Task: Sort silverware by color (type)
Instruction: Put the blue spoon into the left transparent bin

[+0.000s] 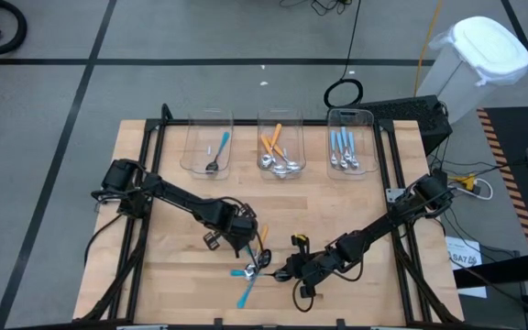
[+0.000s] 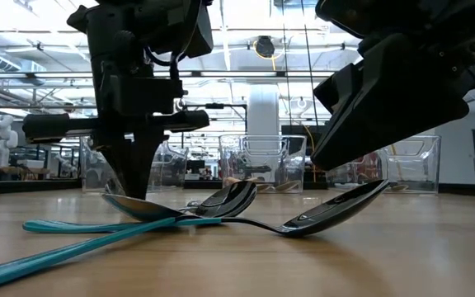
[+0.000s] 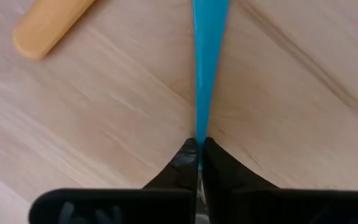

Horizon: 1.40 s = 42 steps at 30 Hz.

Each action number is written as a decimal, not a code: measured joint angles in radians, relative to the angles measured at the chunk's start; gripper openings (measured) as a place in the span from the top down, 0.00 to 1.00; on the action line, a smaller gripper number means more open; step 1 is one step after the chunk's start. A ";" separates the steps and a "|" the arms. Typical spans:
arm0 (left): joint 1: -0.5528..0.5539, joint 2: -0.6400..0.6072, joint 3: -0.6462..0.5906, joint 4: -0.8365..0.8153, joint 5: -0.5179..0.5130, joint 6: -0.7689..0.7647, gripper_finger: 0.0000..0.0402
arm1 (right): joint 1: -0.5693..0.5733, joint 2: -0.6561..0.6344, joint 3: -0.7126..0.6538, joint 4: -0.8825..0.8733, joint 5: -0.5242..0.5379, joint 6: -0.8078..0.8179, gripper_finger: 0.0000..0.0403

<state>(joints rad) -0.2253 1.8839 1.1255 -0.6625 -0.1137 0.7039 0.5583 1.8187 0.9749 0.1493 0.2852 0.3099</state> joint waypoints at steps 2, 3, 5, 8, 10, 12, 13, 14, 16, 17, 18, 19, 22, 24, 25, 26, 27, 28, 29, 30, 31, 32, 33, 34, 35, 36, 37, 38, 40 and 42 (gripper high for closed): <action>0.000 0.000 0.001 0.001 -0.002 -0.034 0.98 | 0.000 0.000 0.000 0.000 0.000 0.000 0.99; 0.000 0.000 0.009 -0.009 -0.004 -0.056 0.99 | 0.000 0.000 0.000 0.000 0.000 0.000 0.99; 0.000 0.003 0.034 -0.039 -0.006 -0.108 0.99 | 0.000 0.000 0.000 0.000 0.000 0.000 0.99; 0.003 0.012 0.079 -0.073 -0.031 -0.174 0.99 | 0.000 0.000 0.000 0.000 0.000 -0.005 0.99; 0.005 0.008 0.111 -0.098 -0.040 -0.192 0.99 | 0.000 0.000 0.000 0.000 0.000 -0.008 0.99; 0.003 0.005 0.136 -0.124 -0.040 -0.202 0.99 | 0.000 0.000 0.000 0.000 0.000 -0.008 0.99; 0.002 0.006 0.146 -0.133 -0.038 -0.206 0.99 | 0.000 0.000 0.000 0.000 0.001 -0.008 0.99; 0.002 0.006 0.156 -0.148 -0.034 -0.210 0.99 | 0.000 0.000 0.000 0.000 0.001 -0.008 0.99; 0.004 0.005 0.174 -0.159 -0.031 -0.218 0.99 | 0.000 0.000 0.000 0.000 0.000 -0.006 0.99; 0.005 0.005 0.181 -0.154 -0.031 -0.221 0.99 | 0.000 0.000 0.000 0.000 0.000 -0.006 0.99; 0.005 0.005 0.189 -0.156 -0.031 -0.228 0.99 | 0.000 0.000 0.000 0.000 0.001 -0.006 0.99; 0.006 0.005 0.196 -0.163 -0.032 -0.235 0.99 | 0.000 0.000 0.000 0.000 0.001 -0.005 0.99; 0.003 0.005 0.230 -0.182 -0.031 -0.264 0.99 | 0.000 0.000 0.000 0.000 0.000 -0.005 0.99; 0.003 0.005 0.253 -0.209 -0.030 -0.281 0.99 | 0.000 0.000 0.000 0.000 0.000 -0.005 0.99; 0.004 0.005 0.265 -0.222 -0.030 -0.290 0.99 | 0.000 0.000 0.000 0.000 0.000 -0.005 0.99; 0.004 0.005 0.278 -0.229 -0.030 -0.298 0.99 | 0.000 0.000 0.000 0.000 0.000 -0.005 0.99; 0.005 0.004 0.292 -0.237 -0.030 -0.304 0.99 | 0.000 0.000 0.000 0.000 0.000 -0.005 0.99; 0.005 0.001 0.308 -0.254 -0.030 -0.311 0.99 | 0.000 0.000 0.000 0.000 0.000 -0.004 0.99; 0.005 -0.002 0.322 -0.274 -0.030 -0.318 0.99 | 0.000 0.000 0.000 0.000 0.000 0.002 0.99; 0.004 -0.004 0.335 -0.286 -0.030 -0.322 0.99 | 0.000 0.000 0.000 0.000 0.000 0.009 0.99; 0.004 -0.005 0.347 -0.289 -0.030 -0.322 0.99 | 0.000 0.000 0.000 0.000 0.000 0.015 0.99; 0.004 -0.007 0.357 -0.295 -0.030 -0.322 0.99 | 0.000 0.000 0.000 0.000 0.000 0.017 0.99; 0.003 -0.013 0.362 -0.308 -0.030 -0.322 0.99 | 0.000 0.000 0.000 0.000 0.000 0.018 0.99; 0.003 -0.017 0.369 -0.328 -0.030 -0.324 0.99 | 0.000 0.000 0.000 -0.001 0.000 0.020 0.99; 0.005 -0.021 0.377 -0.336 -0.031 -0.325 0.99 | 0.000 0.000 0.000 -0.002 0.000 0.025 0.99; 0.007 -0.024 0.390 -0.338 -0.032 -0.326 0.99 | 0.002 0.000 0.000 -0.004 0.000 0.030 0.99; 0.009 -0.037 0.393 -0.348 -0.033 -0.330 0.99 | 0.005 0.000 0.000 -0.004 0.000 0.031 0.99; 0.009 -0.051 0.393 -0.363 -0.034 -0.335 0.99 | 0.006 0.000 0.000 -0.004 0.001 0.034 0.99; 0.022 -0.081 0.393 -0.383 -0.035 -0.345 0.99 | 0.012 0.000 0.000 -0.008 0.000 0.044 0.99; 0.032 -0.117 0.393 -0.383 -0.035 -0.360 0.99 | 0.018 0.000 -0.001 -0.010 0.000 0.046 0.99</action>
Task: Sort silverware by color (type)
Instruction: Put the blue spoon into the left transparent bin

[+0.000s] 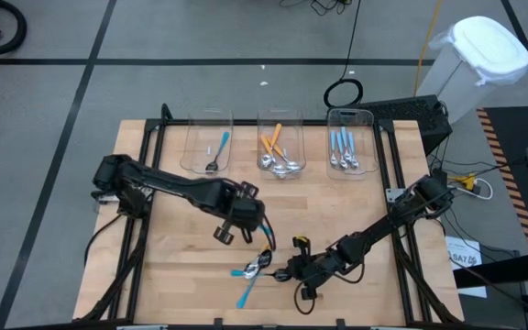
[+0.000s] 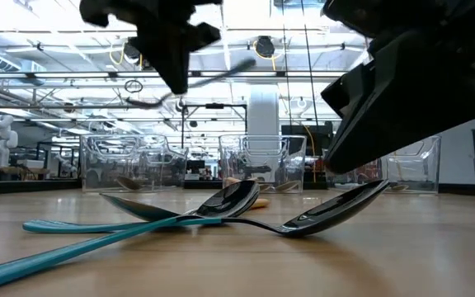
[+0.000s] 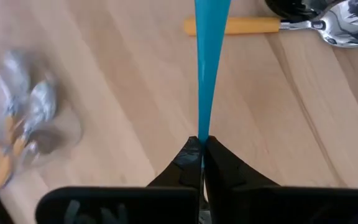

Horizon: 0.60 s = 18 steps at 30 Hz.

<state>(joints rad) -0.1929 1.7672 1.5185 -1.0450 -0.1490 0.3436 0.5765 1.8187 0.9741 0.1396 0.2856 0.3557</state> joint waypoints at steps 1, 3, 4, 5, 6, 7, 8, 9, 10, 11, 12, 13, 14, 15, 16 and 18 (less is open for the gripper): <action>0.008 -0.020 0.000 -0.005 0.000 -0.006 0.99 | 0.003 0.000 0.000 0.003 0.000 0.000 0.99; 0.023 -0.068 0.000 -0.004 0.000 -0.012 0.99 | 0.009 0.000 0.000 0.004 0.000 0.003 0.99; 0.030 -0.095 0.000 -0.001 0.000 -0.013 0.99 | 0.010 0.000 0.000 0.003 0.000 0.003 0.99; 0.038 -0.120 0.000 -0.002 0.000 -0.013 0.99 | 0.013 0.000 0.000 0.005 0.000 0.003 0.99; 0.046 -0.141 0.000 -0.002 0.000 -0.014 0.99 | 0.014 0.000 0.000 0.005 0.000 0.005 0.99; 0.056 -0.164 0.000 0.000 0.000 -0.014 0.99 | 0.015 0.000 0.000 0.005 0.000 0.009 0.99; 0.067 -0.190 0.000 -0.001 0.000 -0.014 0.99 | 0.016 0.000 0.000 0.005 0.000 0.016 0.99; 0.076 -0.212 0.000 -0.001 0.000 -0.016 0.99 | 0.016 0.000 0.000 0.001 0.000 0.022 0.99; 0.088 -0.233 0.000 0.002 0.000 -0.017 0.99 | 0.015 0.000 0.000 -0.002 0.000 0.024 0.99; 0.100 -0.256 0.000 0.006 0.000 -0.016 0.99 | 0.015 0.000 0.000 -0.002 0.001 0.025 0.99; 0.111 -0.276 0.000 0.006 0.000 -0.016 0.99 | 0.015 0.000 0.000 -0.002 0.001 0.025 0.99; 0.123 -0.291 0.000 0.006 0.000 -0.015 0.99 | 0.015 0.000 0.000 -0.002 0.001 0.025 0.99; 0.137 -0.309 0.000 0.010 0.000 -0.015 0.99 | 0.015 0.000 0.000 -0.002 0.001 0.025 0.99; 0.150 -0.328 0.000 0.013 0.000 -0.013 0.99 | 0.015 0.000 0.000 -0.004 0.001 0.025 0.99; 0.162 -0.345 0.000 0.015 0.000 -0.013 0.99 | 0.015 0.000 0.000 -0.006 0.001 0.025 0.99; 0.193 -0.378 0.000 0.033 0.000 -0.010 0.99 | 0.015 0.000 0.000 -0.009 0.001 0.025 0.99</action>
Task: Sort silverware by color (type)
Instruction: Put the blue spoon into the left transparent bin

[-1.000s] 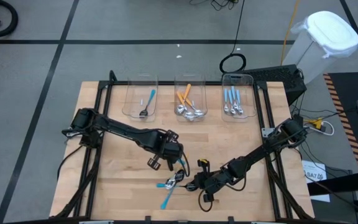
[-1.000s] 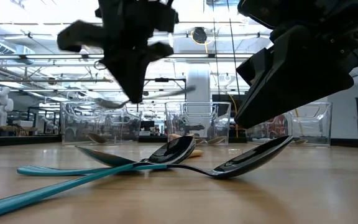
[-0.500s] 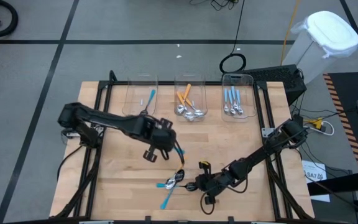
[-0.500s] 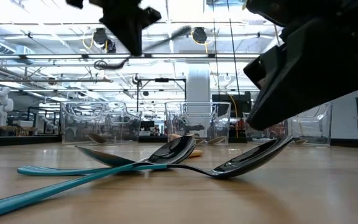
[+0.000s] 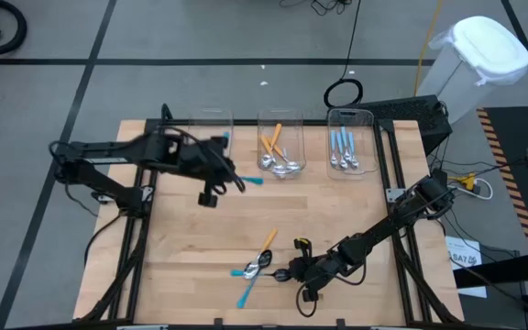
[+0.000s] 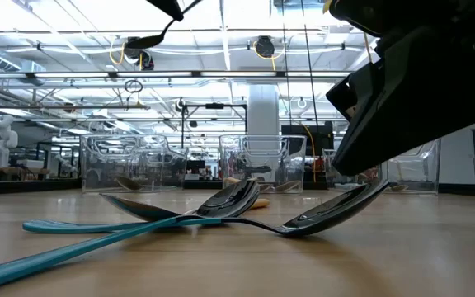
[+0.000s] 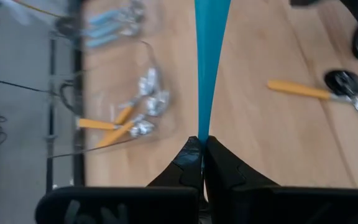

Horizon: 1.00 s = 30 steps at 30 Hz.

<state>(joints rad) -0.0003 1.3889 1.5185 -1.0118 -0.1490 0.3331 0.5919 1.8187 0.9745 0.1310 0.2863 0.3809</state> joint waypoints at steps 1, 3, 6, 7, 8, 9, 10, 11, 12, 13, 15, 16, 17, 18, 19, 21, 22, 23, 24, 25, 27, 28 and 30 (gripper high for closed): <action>0.015 -0.017 0.000 0.007 0.000 0.001 0.99 | 0.000 0.000 0.000 -0.004 0.000 0.000 0.99; 0.049 -0.045 0.000 0.027 0.000 -0.003 0.99 | 0.000 0.000 0.000 -0.009 0.000 0.000 0.99; 0.106 -0.082 0.000 0.055 0.000 -0.036 0.99 | 0.000 0.000 0.000 -0.017 0.000 0.000 0.99; 0.126 -0.090 0.000 0.062 0.000 -0.049 0.99 | 0.000 0.000 0.000 -0.019 0.000 0.000 0.99; 0.143 -0.098 0.000 0.074 -0.001 -0.061 0.99 | 0.000 0.000 0.000 -0.023 0.000 0.000 0.99; 0.160 -0.106 0.000 0.082 -0.004 -0.076 0.99 | 0.000 0.000 0.000 -0.024 0.000 0.000 0.99; 0.177 -0.111 0.000 0.083 -0.011 -0.088 0.99 | 0.000 0.000 0.000 -0.028 0.000 -0.001 0.99; 0.191 -0.113 0.000 0.091 -0.019 -0.102 0.99 | 0.000 0.000 0.000 -0.034 0.000 -0.002 0.99; 0.202 -0.113 0.000 0.102 -0.030 -0.117 0.99 | 0.000 0.000 0.000 -0.035 0.000 -0.005 0.99; 0.215 -0.113 0.000 0.105 -0.042 -0.131 0.99 | 0.000 0.000 0.000 -0.038 0.000 -0.008 0.99; 0.240 -0.111 -0.001 0.093 -0.069 -0.157 0.99 | 0.000 0.000 0.000 -0.038 0.000 -0.016 0.99; 0.251 -0.111 -0.003 0.096 -0.077 -0.169 0.99 | 0.000 0.000 0.000 -0.038 0.000 -0.024 0.99; 0.262 -0.111 -0.008 0.103 -0.082 -0.178 0.99 | 0.000 0.000 0.000 -0.038 0.000 -0.028 0.99; 0.272 -0.112 -0.014 0.108 -0.086 -0.190 0.99 | 0.000 0.000 0.000 -0.038 0.000 -0.032 0.99; 0.281 -0.113 -0.026 0.112 -0.088 -0.203 0.99 | 0.000 0.000 0.000 -0.038 0.000 -0.039 0.99; 0.296 -0.119 -0.066 0.139 -0.089 -0.227 0.99 | -0.001 0.000 0.000 -0.037 0.000 -0.055 0.99; 0.304 -0.126 -0.094 0.158 -0.090 -0.237 0.99 | -0.001 0.000 0.000 -0.037 0.000 -0.065 0.99; 0.311 -0.135 -0.123 0.182 -0.095 -0.245 0.99 | -0.002 0.000 0.000 -0.038 0.001 -0.077 0.99; 0.317 -0.144 -0.153 0.213 -0.111 -0.256 0.99 | -0.003 0.000 0.000 -0.037 0.002 -0.087 0.99; 0.326 -0.155 -0.182 0.239 -0.133 -0.268 0.99 | -0.003 0.000 0.000 -0.037 0.005 -0.100 0.99; 0.343 -0.168 -0.239 0.275 -0.180 -0.297 0.99 | -0.004 0.000 0.000 -0.036 0.007 -0.128 0.99; 0.351 -0.169 -0.263 0.290 -0.199 -0.316 0.99 | -0.005 0.000 0.000 -0.035 0.010 -0.142 0.99; 0.365 -0.169 -0.308 0.336 -0.217 -0.347 0.99 | -0.007 0.000 0.000 -0.035 0.031 -0.168 0.99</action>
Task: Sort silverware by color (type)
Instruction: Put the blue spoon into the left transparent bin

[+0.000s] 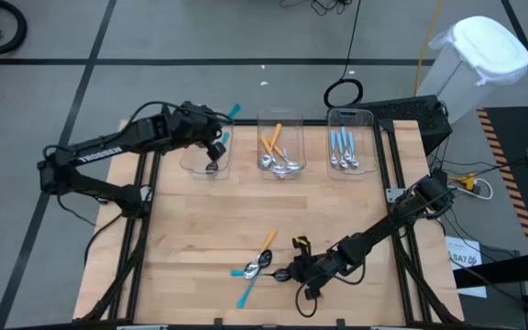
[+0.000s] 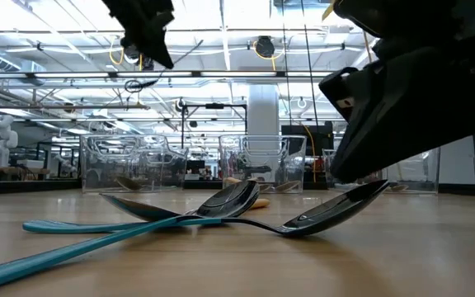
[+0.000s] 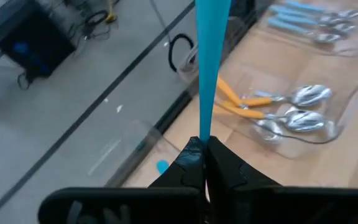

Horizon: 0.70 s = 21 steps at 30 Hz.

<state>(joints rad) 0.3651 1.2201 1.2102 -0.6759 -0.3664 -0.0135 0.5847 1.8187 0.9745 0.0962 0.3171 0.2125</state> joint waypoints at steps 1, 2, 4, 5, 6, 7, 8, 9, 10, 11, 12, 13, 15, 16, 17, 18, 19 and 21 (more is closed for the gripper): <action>0.008 0.000 -0.020 0.017 -0.002 -0.013 0.99 | -0.002 0.000 0.000 0.000 0.004 -0.018 0.99; 0.016 0.000 -0.040 0.042 -0.002 -0.023 0.99 | -0.006 0.000 0.000 0.000 0.014 -0.034 0.99; 0.033 0.006 -0.081 0.091 -0.006 -0.035 0.99 | -0.014 0.000 0.000 0.000 0.026 -0.063 0.99; 0.043 0.010 -0.102 0.110 -0.010 -0.039 0.99 | -0.020 0.000 0.000 0.000 0.026 -0.074 0.99; 0.056 0.014 -0.123 0.128 -0.010 -0.041 0.99 | -0.025 0.000 0.000 0.000 0.024 -0.080 0.99; 0.069 0.016 -0.143 0.143 -0.010 -0.044 0.99 | -0.029 0.000 0.000 -0.001 0.024 -0.081 0.99; 0.080 0.017 -0.161 0.157 -0.010 -0.051 0.99 | -0.032 0.000 0.000 -0.002 0.024 -0.079 0.99; 0.094 0.017 -0.177 0.174 -0.010 -0.061 0.99 | -0.034 0.000 0.000 -0.005 0.023 -0.072 0.99; 0.106 0.017 -0.195 0.190 -0.010 -0.072 0.99 | -0.034 0.000 0.000 -0.011 0.023 -0.071 0.99; 0.117 0.017 -0.212 0.197 -0.010 -0.085 0.99 | -0.034 0.000 0.000 -0.020 0.022 -0.071 0.99; 0.127 0.017 -0.230 0.200 -0.010 -0.096 0.99 | -0.034 0.000 0.000 -0.030 0.022 -0.073 0.99; 0.137 0.017 -0.247 0.208 -0.010 -0.104 0.99 | -0.034 0.000 0.000 -0.044 0.020 -0.078 0.99; 0.153 0.017 -0.277 0.245 -0.010 -0.116 0.99 | -0.033 0.000 0.000 -0.072 0.020 -0.083 0.99; 0.161 0.017 -0.288 0.257 -0.008 -0.127 0.99 | -0.033 0.000 0.000 -0.086 0.020 -0.083 0.99; 0.169 0.017 -0.299 0.264 -0.003 -0.137 0.99 | -0.035 0.000 0.000 -0.097 0.021 -0.083 0.99; 0.174 0.021 -0.306 0.266 0.003 -0.148 0.99 | -0.038 0.000 0.000 -0.103 0.021 -0.083 0.99; 0.176 0.026 -0.310 0.266 0.003 -0.160 0.99 | -0.040 0.000 0.000 -0.105 0.021 -0.083 0.99; 0.180 0.042 -0.314 0.268 0.004 -0.180 0.99 | -0.042 0.000 0.000 -0.108 0.021 -0.083 0.99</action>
<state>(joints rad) 0.5447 1.2622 0.8963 -0.4083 -0.3628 -0.1940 0.5424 1.8187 0.9745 -0.0121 0.3382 0.1295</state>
